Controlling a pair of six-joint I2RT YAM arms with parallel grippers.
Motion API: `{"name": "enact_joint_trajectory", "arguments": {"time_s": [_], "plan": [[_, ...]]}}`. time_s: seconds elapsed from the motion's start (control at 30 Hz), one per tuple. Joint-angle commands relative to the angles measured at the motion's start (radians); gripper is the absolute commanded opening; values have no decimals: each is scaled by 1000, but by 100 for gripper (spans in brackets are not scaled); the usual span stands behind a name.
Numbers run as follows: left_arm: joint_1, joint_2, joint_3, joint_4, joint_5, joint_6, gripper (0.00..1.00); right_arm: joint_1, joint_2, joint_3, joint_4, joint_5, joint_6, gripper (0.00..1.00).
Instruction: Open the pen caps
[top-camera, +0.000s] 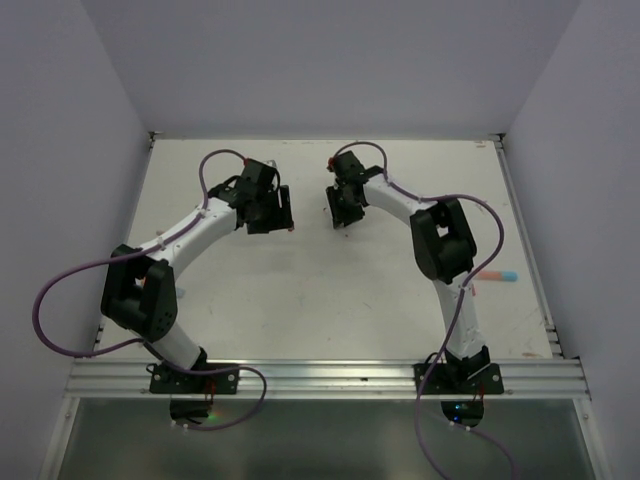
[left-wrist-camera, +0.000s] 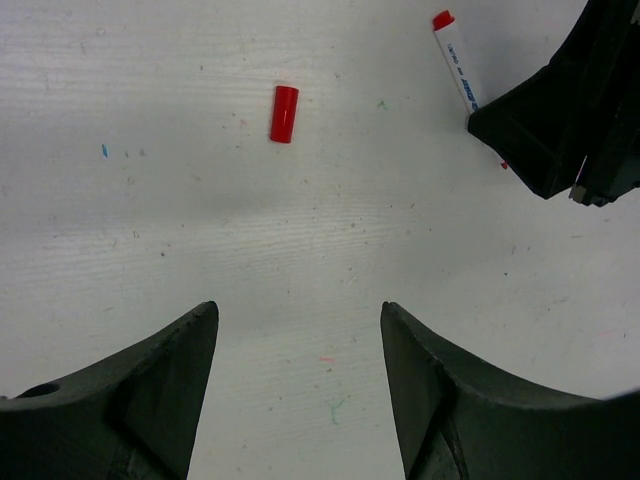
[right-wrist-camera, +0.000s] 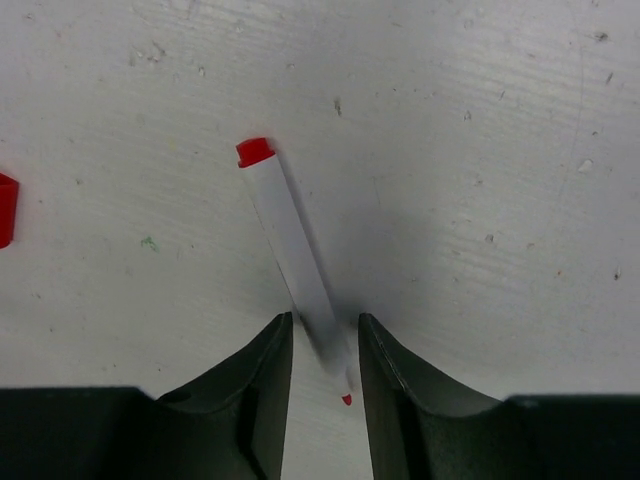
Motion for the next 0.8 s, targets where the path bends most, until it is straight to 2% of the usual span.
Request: {"name": "enact_joint_trajectory", "arguments": {"time_s": [0.0,0.2,0.3,0.37,0.53,0.77], "plan": [[3,-35,16,14,17,9,69,10,21,13,-34,88,-1,35],[3,-46,25,-6,6,18,69,24,24,30,-89,108,136,16],[3,-44,34,-21,9,19,70,58,21,33,-114,127,271,13],[3,-44,37,-21,16,19,70,98,41,59,-140,146,328,13],[5,-43,47,-24,22,29,70,122,89,133,-218,226,342,12],[15,-67,7,-12,32,42,70,119,76,73,-201,255,335,14]]}}
